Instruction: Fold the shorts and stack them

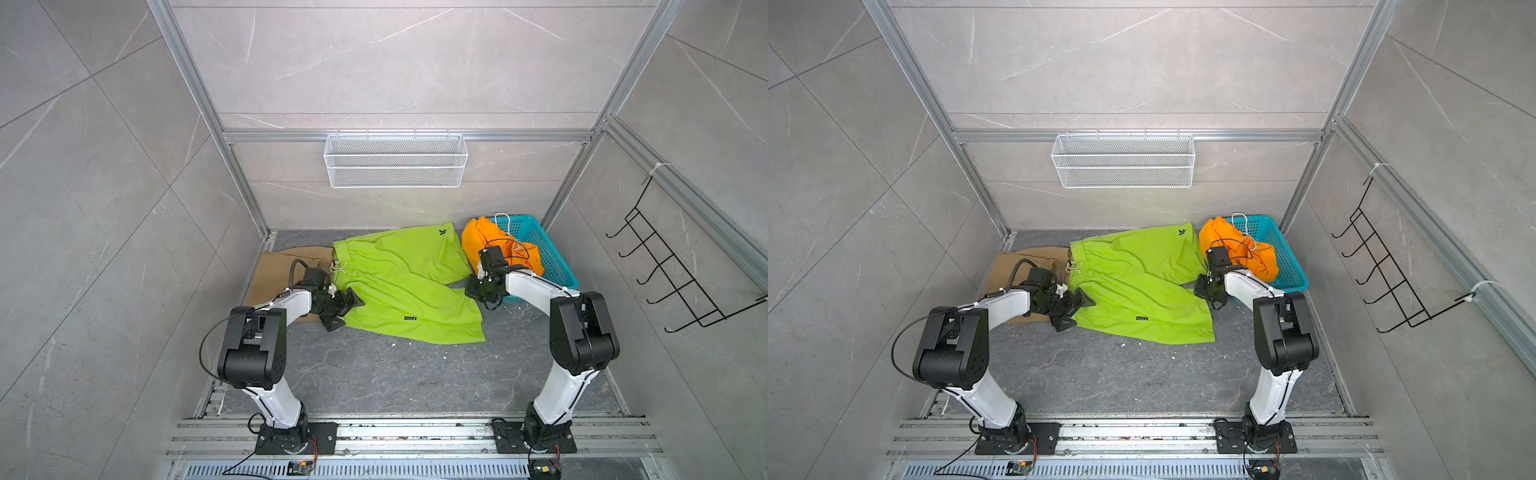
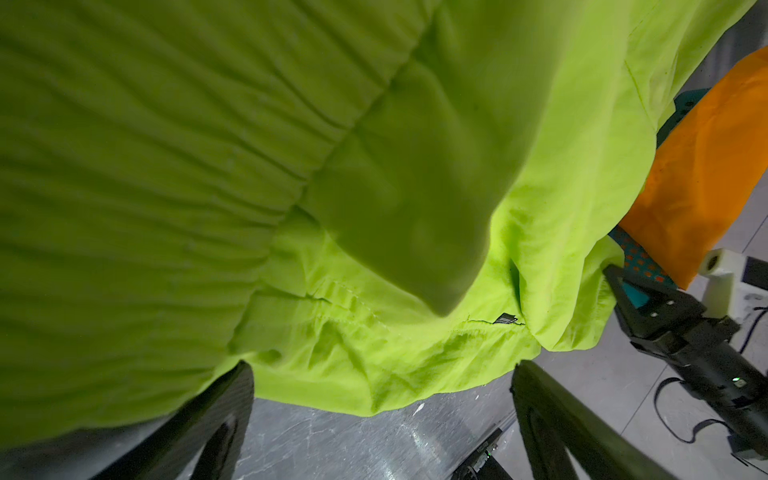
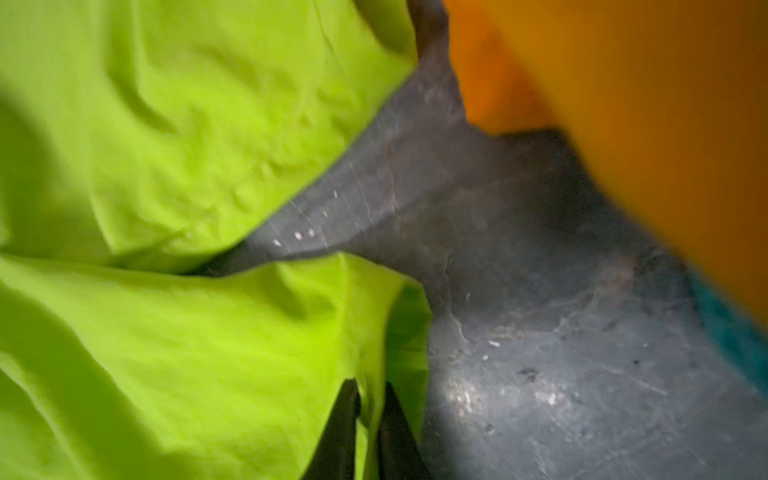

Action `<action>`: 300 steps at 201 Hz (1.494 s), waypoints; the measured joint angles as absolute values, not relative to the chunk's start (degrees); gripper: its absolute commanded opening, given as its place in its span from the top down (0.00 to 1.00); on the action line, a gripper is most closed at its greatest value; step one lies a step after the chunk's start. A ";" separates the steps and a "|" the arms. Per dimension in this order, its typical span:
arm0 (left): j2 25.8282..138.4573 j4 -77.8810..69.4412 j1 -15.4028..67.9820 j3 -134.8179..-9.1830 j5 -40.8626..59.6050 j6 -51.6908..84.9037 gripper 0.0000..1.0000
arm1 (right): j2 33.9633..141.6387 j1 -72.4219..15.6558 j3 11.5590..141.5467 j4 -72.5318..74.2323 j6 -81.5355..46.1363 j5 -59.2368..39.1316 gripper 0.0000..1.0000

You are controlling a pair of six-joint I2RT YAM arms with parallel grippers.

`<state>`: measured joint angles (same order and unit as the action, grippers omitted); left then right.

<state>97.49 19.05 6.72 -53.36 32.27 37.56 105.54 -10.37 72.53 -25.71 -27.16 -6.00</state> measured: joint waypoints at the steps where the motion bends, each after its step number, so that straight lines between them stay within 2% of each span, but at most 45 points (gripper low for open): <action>1: 97.36 18.94 6.72 -53.21 32.29 37.56 0.00 | 105.60 -10.37 72.88 -25.80 -27.22 -5.82 0.91; 50: 92.27 17.61 6.76 -47.00 33.52 37.58 0.00 | 112.55 -10.35 83.42 -26.59 -26.76 -0.91 0.97; 70: 89.56 19.29 6.76 -44.53 33.39 37.54 0.00 | 114.32 -10.35 84.01 -28.08 -26.33 -0.16 0.95; 79: 88.53 20.56 6.76 -43.97 33.04 37.52 0.00 | 114.32 -10.37 83.99 -29.02 -26.15 -0.16 0.86; 92: 87.70 22.72 6.76 -43.86 32.34 37.43 0.00 | 113.62 -10.37 83.79 -29.52 -25.58 -0.16 0.70; 118: 87.33 26.15 7.53 -46.33 31.33 37.45 0.00 | 108.47 -10.35 79.72 -30.39 -24.77 -0.16 0.49; 139: 87.46 28.01 10.22 -52.56 30.22 37.52 0.00 | 102.80 -10.31 75.44 -30.96 -24.40 0.08 0.40; 163: 88.99 26.72 14.70 -59.13 30.11 37.76 0.00 | 98.48 -9.93 70.35 -30.85 -24.40 0.25 0.38; 182: 91.18 24.86 16.84 -60.23 30.26 38.35 0.00 | 98.17 -9.52 66.67 -29.95 -24.47 -0.78 0.40; 204: 93.97 23.86 17.08 -58.57 30.17 38.98 0.00 | 99.31 -9.50 64.55 -29.26 -25.17 -2.85 0.47; 216: 94.94 23.49 16.99 -57.12 30.13 39.16 0.00 | 100.33 -9.50 64.47 -27.99 -25.56 -4.14 0.58; 234: 96.01 22.57 16.95 -54.94 30.06 39.40 0.00 | 102.10 -9.50 64.79 -26.04 -26.39 -5.72 0.83; 254: 96.90 21.19 16.75 -53.58 30.63 39.62 0.00 | 104.53 -9.50 66.48 -25.23 -27.31 -6.04 0.96; 268: 96.90 19.73 16.64 -53.08 30.79 39.72 0.00 | 106.30 -9.50 69.06 -25.61 -27.55 -5.43 1.00; 300: 96.71 17.39 16.08 -51.79 32.53 39.79 0.00 | 110.93 -9.50 77.08 -26.15 -27.59 -2.50 1.00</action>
